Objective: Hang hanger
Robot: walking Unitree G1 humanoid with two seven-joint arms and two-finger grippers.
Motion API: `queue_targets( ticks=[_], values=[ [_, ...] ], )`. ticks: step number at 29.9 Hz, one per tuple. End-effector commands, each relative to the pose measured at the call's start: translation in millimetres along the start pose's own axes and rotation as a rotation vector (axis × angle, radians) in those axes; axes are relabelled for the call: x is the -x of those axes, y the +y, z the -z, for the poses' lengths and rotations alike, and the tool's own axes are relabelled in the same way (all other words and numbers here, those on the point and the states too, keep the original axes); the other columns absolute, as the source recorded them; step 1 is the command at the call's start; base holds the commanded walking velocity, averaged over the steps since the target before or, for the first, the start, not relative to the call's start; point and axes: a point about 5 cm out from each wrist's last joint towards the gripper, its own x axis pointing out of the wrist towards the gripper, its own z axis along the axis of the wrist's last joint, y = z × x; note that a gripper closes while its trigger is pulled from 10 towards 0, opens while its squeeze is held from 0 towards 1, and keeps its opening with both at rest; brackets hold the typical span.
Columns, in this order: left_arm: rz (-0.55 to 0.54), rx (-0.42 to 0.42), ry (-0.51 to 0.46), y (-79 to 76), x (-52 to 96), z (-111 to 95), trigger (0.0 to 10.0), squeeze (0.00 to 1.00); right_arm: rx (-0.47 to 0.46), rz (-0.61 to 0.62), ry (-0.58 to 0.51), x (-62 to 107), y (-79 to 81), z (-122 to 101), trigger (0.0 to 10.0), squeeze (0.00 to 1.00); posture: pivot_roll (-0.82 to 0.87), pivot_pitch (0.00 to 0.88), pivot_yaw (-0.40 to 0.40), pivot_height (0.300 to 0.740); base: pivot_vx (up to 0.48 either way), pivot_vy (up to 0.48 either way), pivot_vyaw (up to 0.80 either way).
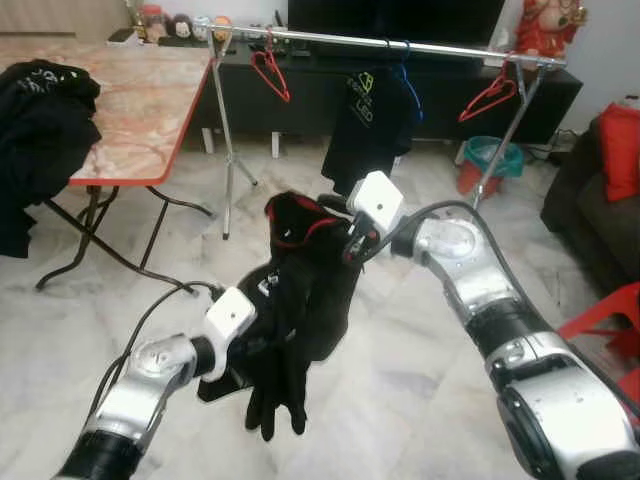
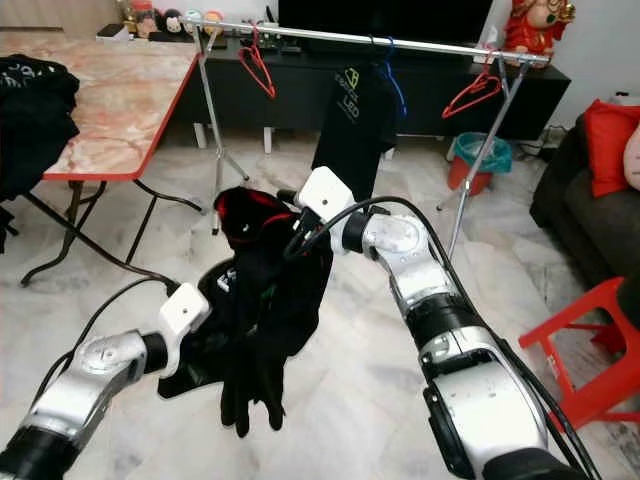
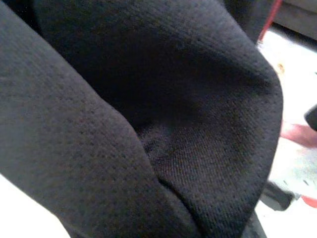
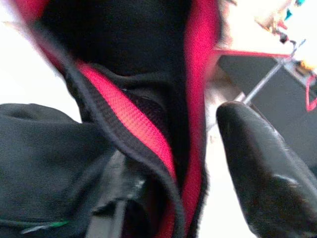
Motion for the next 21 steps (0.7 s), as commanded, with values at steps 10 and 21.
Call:
queue_targets(
  ticks=[10,21],
  values=[
    [0.225,-0.073,-0.057,-25.9,11.9,-39.8,0.0,0.00,0.044,0.040,0.211,-6.8,5.5,23.7,10.0,1.00,0.08,0.000,-0.079,0.740,0.000,0.000,0.00],
    [0.215,-0.082,-0.092,-28.0,9.5,-55.2,0.0,0.00,-0.003,-0.086,0.211,-2.1,27.8,43.8,10.0,0.00,0.08,0.000,-0.084,0.740,0.000,0.000,0.00]
  ],
)
